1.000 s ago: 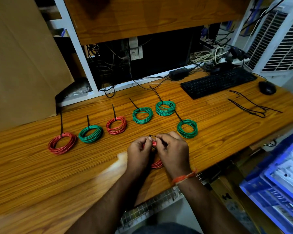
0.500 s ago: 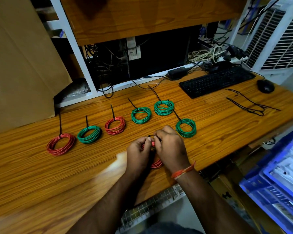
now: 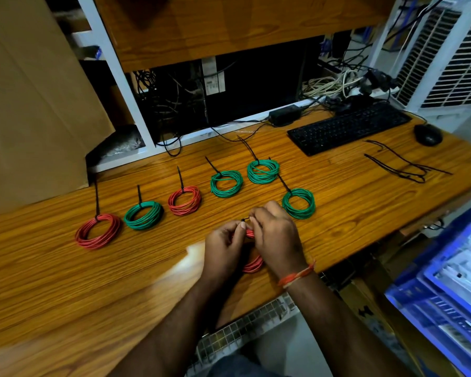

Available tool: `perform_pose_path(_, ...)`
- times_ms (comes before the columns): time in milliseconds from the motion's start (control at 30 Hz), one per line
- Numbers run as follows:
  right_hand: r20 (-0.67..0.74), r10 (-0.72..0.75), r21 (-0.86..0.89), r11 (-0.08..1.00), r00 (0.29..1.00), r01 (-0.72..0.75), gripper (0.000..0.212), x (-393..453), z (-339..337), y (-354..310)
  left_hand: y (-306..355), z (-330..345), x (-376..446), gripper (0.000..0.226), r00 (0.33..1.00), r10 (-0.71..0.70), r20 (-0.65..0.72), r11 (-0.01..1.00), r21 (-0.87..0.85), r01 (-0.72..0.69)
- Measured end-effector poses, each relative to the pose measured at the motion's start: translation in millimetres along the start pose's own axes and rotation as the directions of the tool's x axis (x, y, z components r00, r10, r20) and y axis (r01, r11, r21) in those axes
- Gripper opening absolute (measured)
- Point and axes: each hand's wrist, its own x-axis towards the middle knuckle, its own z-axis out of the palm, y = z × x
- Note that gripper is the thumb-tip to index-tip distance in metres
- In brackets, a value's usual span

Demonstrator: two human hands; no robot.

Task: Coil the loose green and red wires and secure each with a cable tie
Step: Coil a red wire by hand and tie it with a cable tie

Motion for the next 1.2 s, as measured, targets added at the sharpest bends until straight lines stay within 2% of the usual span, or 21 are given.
perform_pose_path(100, 0.008, -0.017, 0.019, 1.0, 1.0, 0.017, 0.017, -7, 3, -3, -2, -1, 1, 0.027, 0.999, -0.033, -0.031, 0.999, -0.034, 0.032)
perform_pose_path(267, -0.062, 0.017, 0.018, 1.0, 0.998, -0.016, 0.026, -13, 4, -12, 0, 2, -3, 0.026, 0.998, 0.019, -0.055, 0.999, 0.035, -0.017)
perform_pose_path(367, -0.034, 0.029, 0.012, 1.0, 0.999, -0.028, 0.024, -9, 4, -9, 6, 3, -6, 0.027, 0.998, 0.065, -0.017, 0.994, 0.087, -0.063)
perform_pose_path(500, -0.002, 0.118, 0.132, 0.984, 0.993, -0.117, 0.008, -6, 0, -7, 7, 2, -4, 0.027, 0.998, 0.058, -0.002, 0.997, 0.06, -0.058)
perform_pose_path(633, -0.007, 0.148, 0.183, 0.972, 0.989, -0.144, 0.007, -8, -6, -4, 2, 1, -1, 0.023, 0.999, 0.029, -0.02, 0.999, 0.019, -0.029)
perform_pose_path(833, 0.003, 0.106, 0.137, 0.985, 0.994, -0.106, 0.004, 0, -2, -5, 12, 4, -6, 0.027, 0.996, 0.094, 0.0, 0.993, 0.071, -0.094)
perform_pose_path(933, 0.004, 0.181, 0.203, 0.963, 0.983, -0.178, 0.009, 8, -6, -3, 7, 2, -5, 0.021, 0.994, 0.106, 0.024, 0.991, 0.075, -0.108)
perform_pose_path(1000, 0.097, 0.323, 0.304, 0.891, 0.941, -0.337, 0.017, 16, -8, 2, 4, 1, -4, 0.022, 0.993, 0.115, 0.036, 0.989, 0.091, -0.118)
perform_pose_path(1067, 0.268, 0.431, 0.342, 0.793, 0.861, -0.504, 0.027, 30, -5, 9, 2, 1, -4, 0.024, 0.993, 0.112, 0.036, 0.989, 0.097, -0.115)
perform_pose_path(1200, 0.557, 0.499, 0.388, 0.55, 0.664, -0.739, 0.051, 49, 1, 15, 6, -1, -6, 0.024, 0.994, 0.099, 0.036, 0.993, 0.057, -0.101)
